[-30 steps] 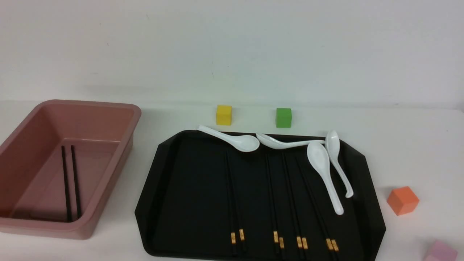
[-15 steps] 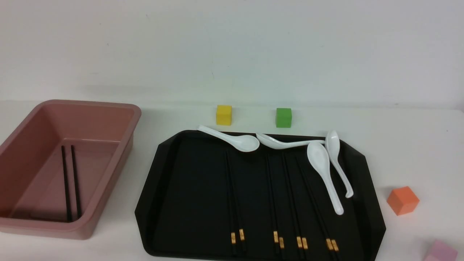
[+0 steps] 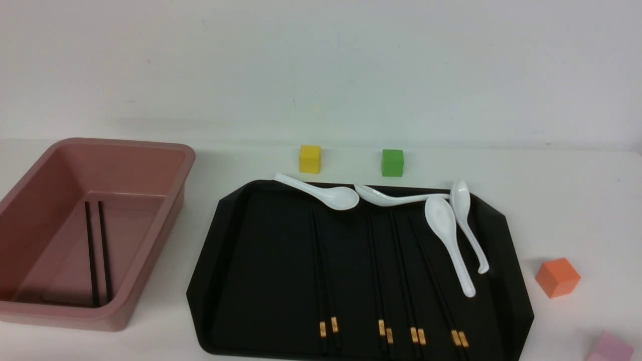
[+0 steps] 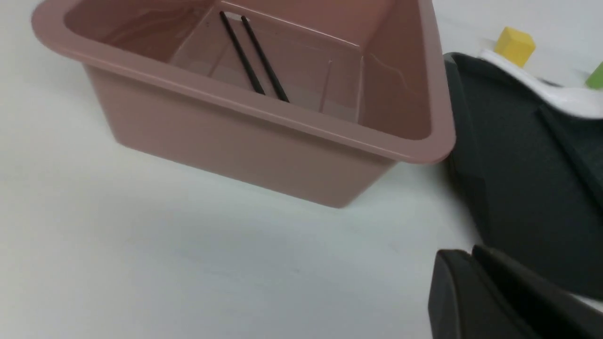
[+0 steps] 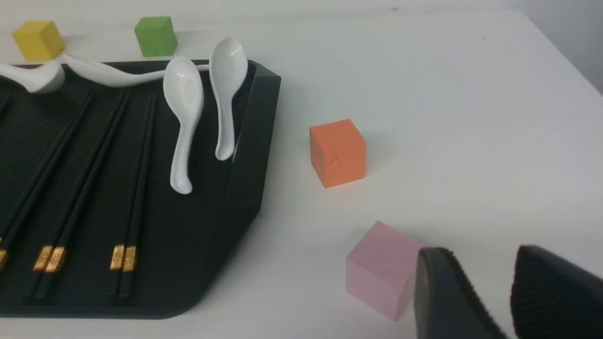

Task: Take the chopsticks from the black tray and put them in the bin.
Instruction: Use the left arm to grab a pair of chopsticks

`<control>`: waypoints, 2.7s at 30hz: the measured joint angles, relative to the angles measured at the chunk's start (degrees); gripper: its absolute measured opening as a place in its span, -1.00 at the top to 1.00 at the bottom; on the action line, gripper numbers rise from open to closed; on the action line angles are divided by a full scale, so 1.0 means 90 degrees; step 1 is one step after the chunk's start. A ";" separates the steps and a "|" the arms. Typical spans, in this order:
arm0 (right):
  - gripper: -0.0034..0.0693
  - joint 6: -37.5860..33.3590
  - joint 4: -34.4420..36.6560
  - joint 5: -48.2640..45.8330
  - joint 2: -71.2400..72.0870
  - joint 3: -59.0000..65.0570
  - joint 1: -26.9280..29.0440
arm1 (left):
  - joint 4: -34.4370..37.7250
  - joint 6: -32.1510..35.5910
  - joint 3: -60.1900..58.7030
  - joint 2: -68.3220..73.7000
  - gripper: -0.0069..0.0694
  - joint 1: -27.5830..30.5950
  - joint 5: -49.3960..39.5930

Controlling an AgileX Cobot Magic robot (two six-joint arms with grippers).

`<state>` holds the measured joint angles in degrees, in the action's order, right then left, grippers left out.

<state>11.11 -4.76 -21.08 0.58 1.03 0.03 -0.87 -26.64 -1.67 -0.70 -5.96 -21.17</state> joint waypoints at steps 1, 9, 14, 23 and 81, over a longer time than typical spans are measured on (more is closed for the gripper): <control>0.25 0.0000 0.0000 0.0000 0.0000 0.0000 0.0000 | 0.0400 -0.0269 0.0000 0.0000 0.71 0.0000 0.0035; 0.25 0.0000 0.0000 0.0000 0.0000 0.0000 0.0000 | 0.4056 -0.2527 0.0000 0.0000 0.71 0.0000 0.0206; 0.25 0.0000 0.0000 0.0000 0.0000 0.0000 0.0000 | 0.5356 -0.2786 0.0000 0.0000 0.71 0.0000 0.0437; 0.25 0.0000 0.0000 0.0000 0.0000 0.0000 0.0000 | 0.5853 -0.0787 0.1645 0.0533 0.85 0.0000 0.0233; 0.25 0.0000 0.0000 0.0000 0.0000 0.0000 0.0000 | 0.0457 -0.1989 1.0507 1.3861 -0.07 -0.3257 -0.3493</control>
<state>11.11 -4.76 -21.08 0.58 1.03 0.03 3.24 -44.54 92.89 124.05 -35.28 -52.61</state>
